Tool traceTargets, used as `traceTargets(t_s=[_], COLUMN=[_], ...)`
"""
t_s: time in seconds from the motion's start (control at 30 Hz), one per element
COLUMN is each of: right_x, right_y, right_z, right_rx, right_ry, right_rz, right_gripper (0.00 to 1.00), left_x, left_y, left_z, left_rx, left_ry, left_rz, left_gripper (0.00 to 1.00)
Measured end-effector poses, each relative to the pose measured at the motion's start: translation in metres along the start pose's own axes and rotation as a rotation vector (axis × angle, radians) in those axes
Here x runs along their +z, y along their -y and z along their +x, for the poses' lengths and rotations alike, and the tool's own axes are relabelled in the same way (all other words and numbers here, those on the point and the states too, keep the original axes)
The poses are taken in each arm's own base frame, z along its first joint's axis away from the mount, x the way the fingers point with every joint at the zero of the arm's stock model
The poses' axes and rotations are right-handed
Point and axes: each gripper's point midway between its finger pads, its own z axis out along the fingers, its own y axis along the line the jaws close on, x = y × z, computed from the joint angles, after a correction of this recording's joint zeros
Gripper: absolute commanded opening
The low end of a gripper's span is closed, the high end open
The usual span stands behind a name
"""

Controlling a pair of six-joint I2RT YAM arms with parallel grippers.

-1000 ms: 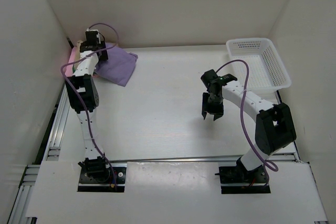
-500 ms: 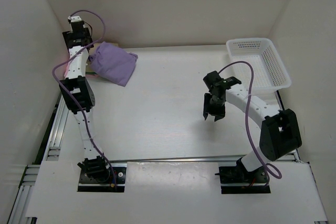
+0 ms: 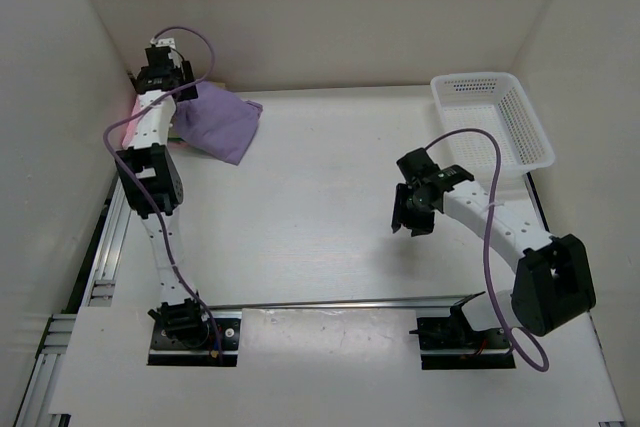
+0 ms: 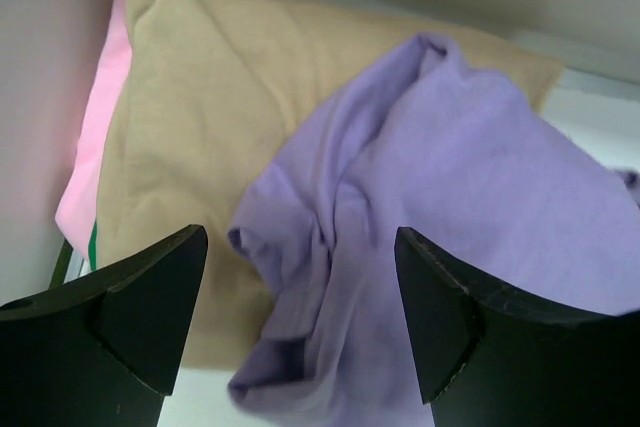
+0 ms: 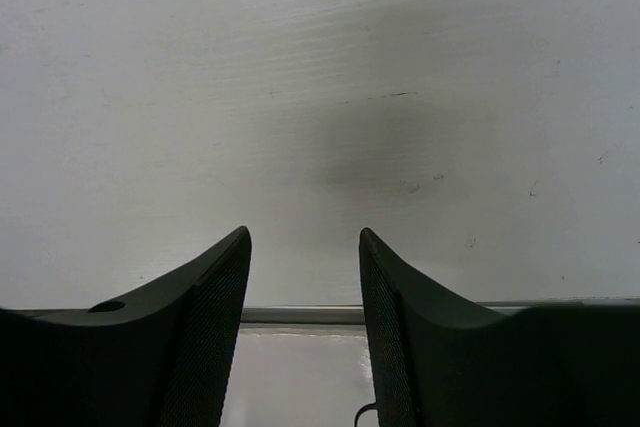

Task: Fold and stack the t-shirts
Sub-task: Put the neatly folded tshirt into the corner of the board with the left arm

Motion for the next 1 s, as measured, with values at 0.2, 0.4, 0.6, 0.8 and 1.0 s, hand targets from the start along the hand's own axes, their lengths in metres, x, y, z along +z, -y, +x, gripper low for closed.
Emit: traceTargets(t_s=[0.2, 0.4, 0.6, 0.8, 1.0], right_x=[0.004, 0.005, -0.005, -0.039, -0.085], right_y=[0.004, 0.005, 0.006, 0.011, 0.024], right_z=[0.004, 0.000, -0.006, -0.020, -0.012], right_rx=[-0.005, -0.001, -0.007, 0.013, 0.035], right_ry=[-0.009, 0.003, 0.051, 0.194, 0.326], right_rz=[0.009, 0.007, -0.014, -0.054, -0.118], right_gripper=[0.52, 0.52, 0.52, 0.67, 0.82], left_x=[0.044, 0.060, 0.018, -0.083, -0.205], left_y=[-0.003, -0.012, -0.014, -0.013, -0.054], left_z=[0.023, 0.051, 0.004, -0.034, 0.034], left_rx=[0.020, 0.045, 0.043, 0.040, 0.059], left_ry=[-0.013, -0.061, 0.022, 0.100, 0.049], left_rz=[-0.144, -0.262, -0.349, -0.396, -0.401], left_gripper=[0.85, 0.85, 0.91, 1.00, 1.00])
